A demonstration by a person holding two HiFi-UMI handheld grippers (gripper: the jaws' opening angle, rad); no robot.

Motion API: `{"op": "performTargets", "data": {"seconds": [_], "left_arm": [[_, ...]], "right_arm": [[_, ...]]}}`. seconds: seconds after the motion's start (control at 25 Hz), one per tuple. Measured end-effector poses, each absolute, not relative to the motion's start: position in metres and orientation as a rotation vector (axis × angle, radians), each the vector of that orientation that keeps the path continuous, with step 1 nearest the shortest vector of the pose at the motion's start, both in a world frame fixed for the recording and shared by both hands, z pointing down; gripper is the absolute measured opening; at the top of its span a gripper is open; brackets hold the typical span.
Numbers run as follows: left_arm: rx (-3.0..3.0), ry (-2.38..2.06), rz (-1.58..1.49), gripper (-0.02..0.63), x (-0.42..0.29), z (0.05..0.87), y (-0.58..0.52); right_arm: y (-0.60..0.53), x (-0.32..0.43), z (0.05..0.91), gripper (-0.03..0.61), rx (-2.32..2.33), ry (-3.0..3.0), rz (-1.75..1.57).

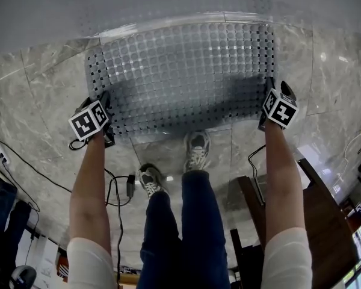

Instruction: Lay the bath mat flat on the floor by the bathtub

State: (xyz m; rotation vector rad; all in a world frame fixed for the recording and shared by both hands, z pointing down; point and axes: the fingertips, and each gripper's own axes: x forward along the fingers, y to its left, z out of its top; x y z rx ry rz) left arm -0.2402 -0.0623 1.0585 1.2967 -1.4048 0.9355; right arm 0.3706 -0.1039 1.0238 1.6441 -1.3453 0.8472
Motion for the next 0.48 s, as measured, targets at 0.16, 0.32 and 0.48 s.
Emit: {"op": "performTargets", "data": {"seconds": [0.16,0.32,0.48], "left_arm": [[1.301,-1.380,0.943,0.279,-0.240,1.054,-0.060],[1.298,-1.384,0.939,0.279,-0.240,1.050,-0.058],[1.321,-1.387,0.923,0.279,-0.241,1.047,-0.058]], "right_arm": [[-0.102,0.353,1.018,0.209,1.623,-1.365,0.865],[-0.096,0.335,1.018,0.209,1.590,-1.385,0.900],[-0.092,0.318,1.018,0.209,1.574,-1.406,0.927]]}}
